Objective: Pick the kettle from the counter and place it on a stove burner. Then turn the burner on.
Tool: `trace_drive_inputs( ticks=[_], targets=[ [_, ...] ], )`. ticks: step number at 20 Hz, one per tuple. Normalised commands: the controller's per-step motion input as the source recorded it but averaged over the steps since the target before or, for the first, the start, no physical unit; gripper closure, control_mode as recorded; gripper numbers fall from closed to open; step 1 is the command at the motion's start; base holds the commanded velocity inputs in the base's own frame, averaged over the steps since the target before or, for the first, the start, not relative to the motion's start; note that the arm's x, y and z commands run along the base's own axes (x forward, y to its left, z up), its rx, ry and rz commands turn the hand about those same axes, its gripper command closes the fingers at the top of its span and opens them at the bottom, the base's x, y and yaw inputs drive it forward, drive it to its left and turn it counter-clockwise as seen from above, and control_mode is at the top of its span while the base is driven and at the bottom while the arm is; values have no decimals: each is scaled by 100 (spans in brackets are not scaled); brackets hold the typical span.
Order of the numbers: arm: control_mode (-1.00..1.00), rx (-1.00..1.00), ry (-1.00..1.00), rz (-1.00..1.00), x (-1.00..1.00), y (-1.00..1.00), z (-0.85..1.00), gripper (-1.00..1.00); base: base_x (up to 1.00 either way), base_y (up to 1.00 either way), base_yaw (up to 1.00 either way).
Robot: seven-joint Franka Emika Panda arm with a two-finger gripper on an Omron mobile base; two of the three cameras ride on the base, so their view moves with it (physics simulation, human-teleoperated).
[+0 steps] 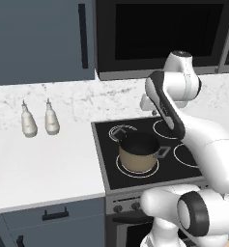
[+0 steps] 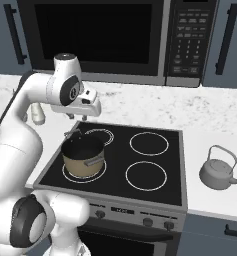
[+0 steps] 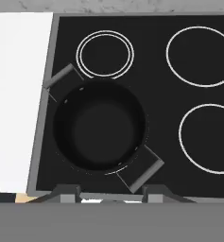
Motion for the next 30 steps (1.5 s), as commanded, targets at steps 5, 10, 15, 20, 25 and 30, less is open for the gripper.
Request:
trace_drive_inputs(
  ticks=[5, 10, 15, 20, 25, 30],
  targets=[
    [-100, 0, -2, -4, -23, -10, 0, -100, 0, 0, 0],
    [-100, 6, -12, -5, -79, -80, 0, -100, 0, 0, 0],
    [-100, 12, -2, -9, -70, -98, 0, -100, 0, 0, 0],
    [-100, 12, -3, -11, -71, -100, 0, -100, 0, 0, 0],
    [-100, 10, -3, -7, -48, -100, 0, -100, 0, 0, 0],
    [-100, 6, 9, -34, 31, -99, 0, -100, 0, 0, 0]
  ],
)
